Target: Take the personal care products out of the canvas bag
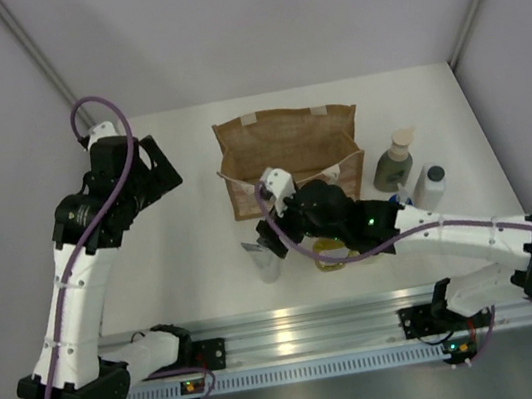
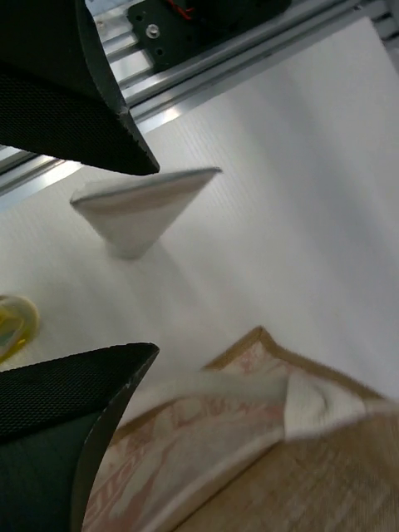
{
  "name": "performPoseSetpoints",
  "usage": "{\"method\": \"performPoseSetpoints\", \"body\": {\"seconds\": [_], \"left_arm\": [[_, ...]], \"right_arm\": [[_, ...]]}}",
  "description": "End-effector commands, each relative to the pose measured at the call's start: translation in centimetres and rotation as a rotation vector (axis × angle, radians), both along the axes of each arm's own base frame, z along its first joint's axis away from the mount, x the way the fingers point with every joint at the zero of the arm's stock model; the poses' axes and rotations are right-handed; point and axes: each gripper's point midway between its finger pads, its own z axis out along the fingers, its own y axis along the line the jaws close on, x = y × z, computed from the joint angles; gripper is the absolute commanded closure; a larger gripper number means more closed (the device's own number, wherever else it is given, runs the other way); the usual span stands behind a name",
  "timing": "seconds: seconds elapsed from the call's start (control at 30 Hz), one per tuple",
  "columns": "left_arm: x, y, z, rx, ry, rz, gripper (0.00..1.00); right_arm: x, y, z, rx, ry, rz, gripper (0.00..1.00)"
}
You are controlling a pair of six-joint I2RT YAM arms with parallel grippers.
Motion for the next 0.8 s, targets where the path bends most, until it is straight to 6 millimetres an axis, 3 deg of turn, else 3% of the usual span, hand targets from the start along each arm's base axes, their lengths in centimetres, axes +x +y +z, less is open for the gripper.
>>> {"method": "performPoseSetpoints", "body": {"seconds": [0.0,0.07,0.1,0.17,0.2,0.27,0.37,0.47,0.6,0.77], "left_arm": [[0.0,1.0,0.7,0.074,-0.011,-0.010,0.02],[0.0,1.4,0.7,0.089,-0.014,0.005,0.01],[0.1,1.5,0.7,0.092,-0.013,0.009,0.02],[0.3,1.6,0.8,0.101,-0.014,0.013,0.01],[0.4,1.6,0.7,0.106,-0.011,0.013,0.01],[0.5,1.8,0.8,0.115,-0.012,0.020,0.01],[0.6,2.2,0.6,0.137,-0.009,0.040,0.01],[0.7,2.5,0.7,0.148,-0.013,0.054,0.01],[0.5,3.2,0.3,0.177,-0.023,0.077,0.02],[-0.3,3.6,-0.4,0.184,-0.027,0.075,0.01]], "right_arm": [[4.0,-4.9,6.5,0.111,-0.017,-0.243,0.20],[4.7,-7.2,7.2,0.117,0.014,-0.313,0.17],[6.0,-9.5,8.2,0.132,0.007,-0.396,0.17],[6.5,-12.3,8.8,0.104,0.011,-0.478,0.16],[7.3,-14.6,9.9,0.113,-0.018,-0.555,0.15],[7.4,-17.4,9.7,0.076,-0.018,-0.622,0.13],[7.9,-23.1,10.6,0.065,-0.036,-0.766,0.12],[7.4,-27.0,10.9,0.045,-0.040,-0.861,0.11],[6.0,-30.9,11.9,0.020,-0.052,-0.956,0.09],[3.6,-34.3,13.3,-0.003,-0.075,-1.040,0.05]]}}
